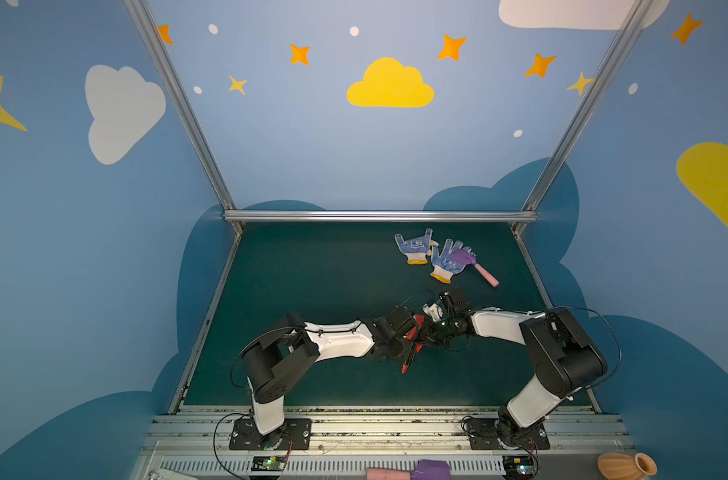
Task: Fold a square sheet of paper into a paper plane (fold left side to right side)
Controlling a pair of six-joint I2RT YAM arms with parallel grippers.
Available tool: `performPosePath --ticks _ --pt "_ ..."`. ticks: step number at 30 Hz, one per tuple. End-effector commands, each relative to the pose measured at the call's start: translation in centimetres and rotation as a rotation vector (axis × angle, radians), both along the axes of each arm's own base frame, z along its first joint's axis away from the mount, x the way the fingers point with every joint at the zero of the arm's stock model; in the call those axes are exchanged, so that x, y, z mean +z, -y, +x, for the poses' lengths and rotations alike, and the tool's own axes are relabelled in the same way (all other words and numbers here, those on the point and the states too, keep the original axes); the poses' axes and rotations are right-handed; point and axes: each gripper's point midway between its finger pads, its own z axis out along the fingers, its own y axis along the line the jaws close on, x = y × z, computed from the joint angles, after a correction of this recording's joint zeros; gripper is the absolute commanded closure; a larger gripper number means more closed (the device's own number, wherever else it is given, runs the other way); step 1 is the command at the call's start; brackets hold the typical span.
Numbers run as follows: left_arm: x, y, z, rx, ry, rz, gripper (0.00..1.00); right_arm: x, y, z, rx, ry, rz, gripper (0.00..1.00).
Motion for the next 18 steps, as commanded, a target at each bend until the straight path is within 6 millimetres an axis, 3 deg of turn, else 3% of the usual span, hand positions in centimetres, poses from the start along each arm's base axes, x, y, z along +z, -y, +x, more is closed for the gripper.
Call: performPosePath --ticks 1,12,18 --pt "-2.7 -1.7 -0.6 0.003 -0.040 0.102 0.39 -0.4 0.3 -0.4 -0.011 -0.011 -0.020 1.00" --pt "-4.0 -2.1 -0.8 0.001 -0.056 0.131 0.54 2.9 -0.4 0.5 -0.004 0.030 0.026 1.00" --pt "-4.2 -2.0 -0.8 -0.003 -0.060 0.138 0.57 4.5 0.1 0.4 -0.008 0.064 0.027 0.92"
